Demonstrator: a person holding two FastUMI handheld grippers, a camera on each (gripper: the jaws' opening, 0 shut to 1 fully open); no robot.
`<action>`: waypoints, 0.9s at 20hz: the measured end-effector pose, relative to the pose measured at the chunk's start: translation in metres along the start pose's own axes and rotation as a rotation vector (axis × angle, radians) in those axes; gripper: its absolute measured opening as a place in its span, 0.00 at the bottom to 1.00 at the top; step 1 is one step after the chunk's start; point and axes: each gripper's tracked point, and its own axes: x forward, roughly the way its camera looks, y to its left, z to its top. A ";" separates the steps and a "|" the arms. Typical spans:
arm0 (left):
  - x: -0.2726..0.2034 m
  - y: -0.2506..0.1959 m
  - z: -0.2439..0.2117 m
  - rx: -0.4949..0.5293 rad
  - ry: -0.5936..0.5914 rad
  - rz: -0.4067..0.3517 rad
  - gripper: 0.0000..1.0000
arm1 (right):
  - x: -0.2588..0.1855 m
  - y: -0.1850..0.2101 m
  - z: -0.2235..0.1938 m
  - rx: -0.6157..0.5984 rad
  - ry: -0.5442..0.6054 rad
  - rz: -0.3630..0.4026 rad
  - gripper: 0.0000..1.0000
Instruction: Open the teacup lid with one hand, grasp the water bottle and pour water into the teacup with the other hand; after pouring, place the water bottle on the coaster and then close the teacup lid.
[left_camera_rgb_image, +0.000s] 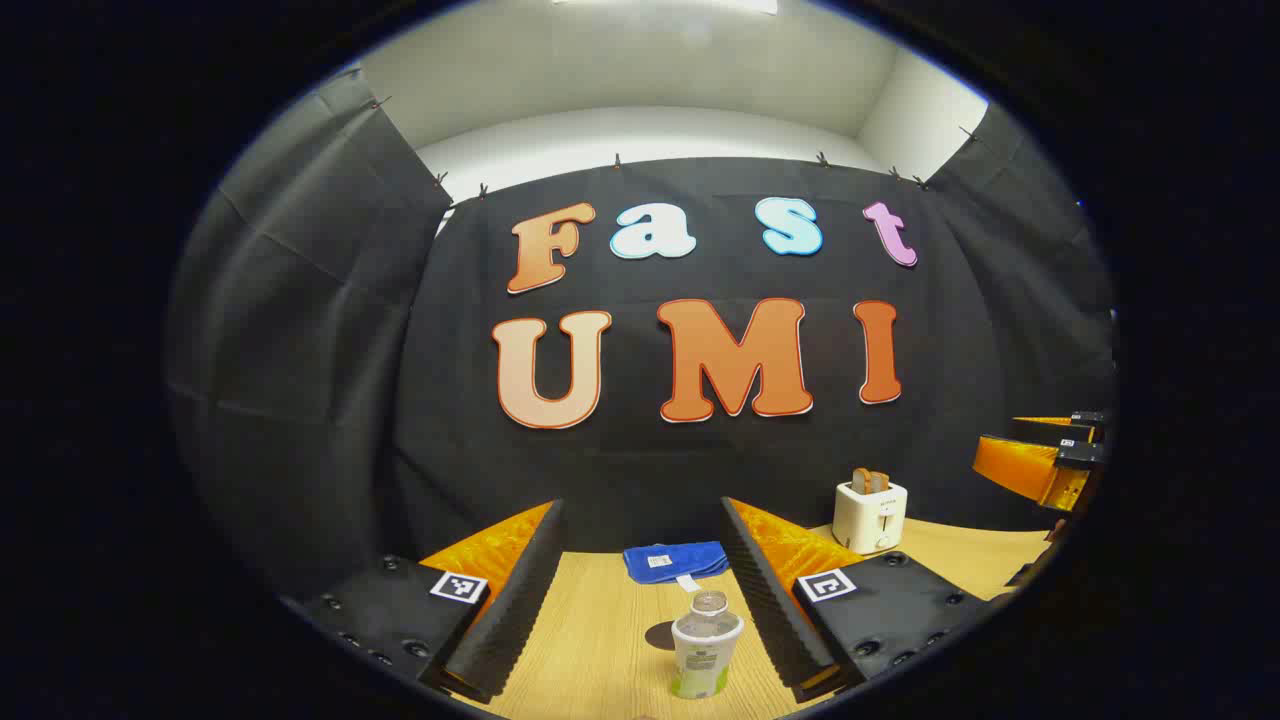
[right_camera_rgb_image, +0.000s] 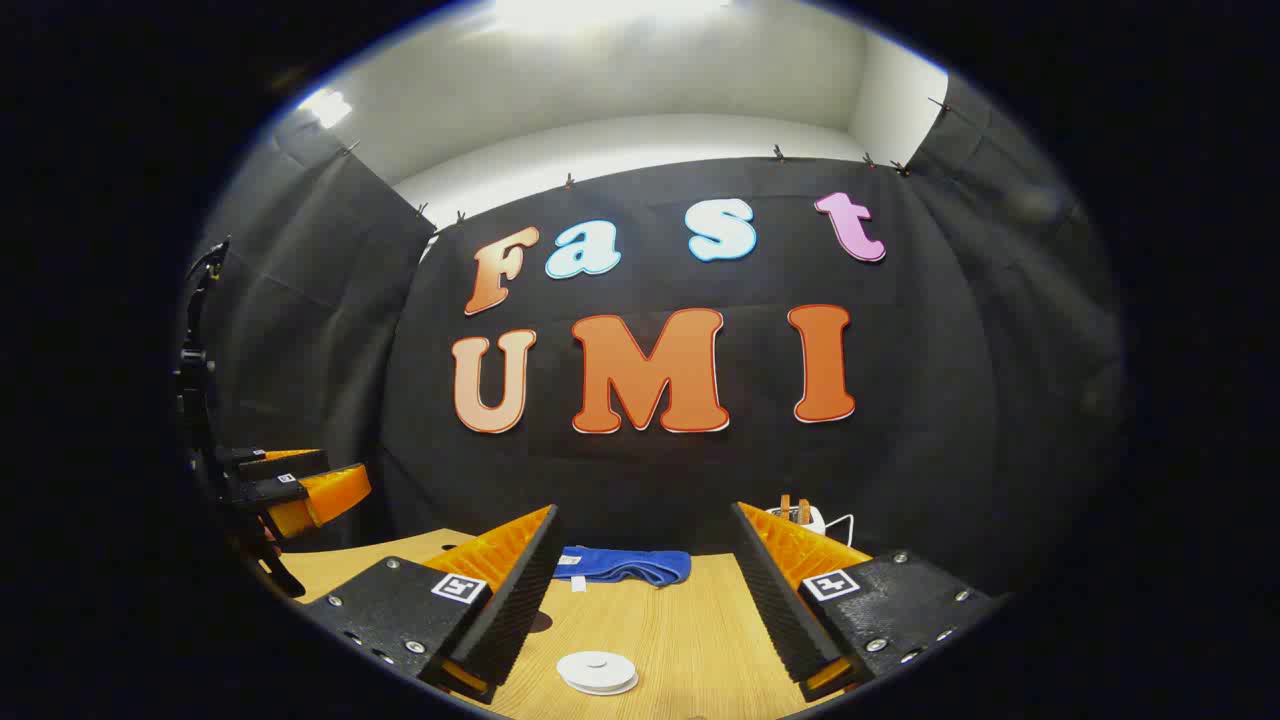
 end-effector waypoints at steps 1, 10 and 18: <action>-0.001 0.003 0.000 -0.005 -0.002 0.004 0.96 | 0.001 0.002 -0.001 -0.002 0.002 0.009 0.99; -0.003 0.016 -0.005 -0.048 0.012 0.023 0.96 | 0.004 0.024 -0.013 -0.043 0.033 0.059 0.99; -0.005 0.019 -0.005 -0.044 0.016 0.027 0.96 | 0.004 0.034 -0.019 -0.044 0.045 0.085 0.99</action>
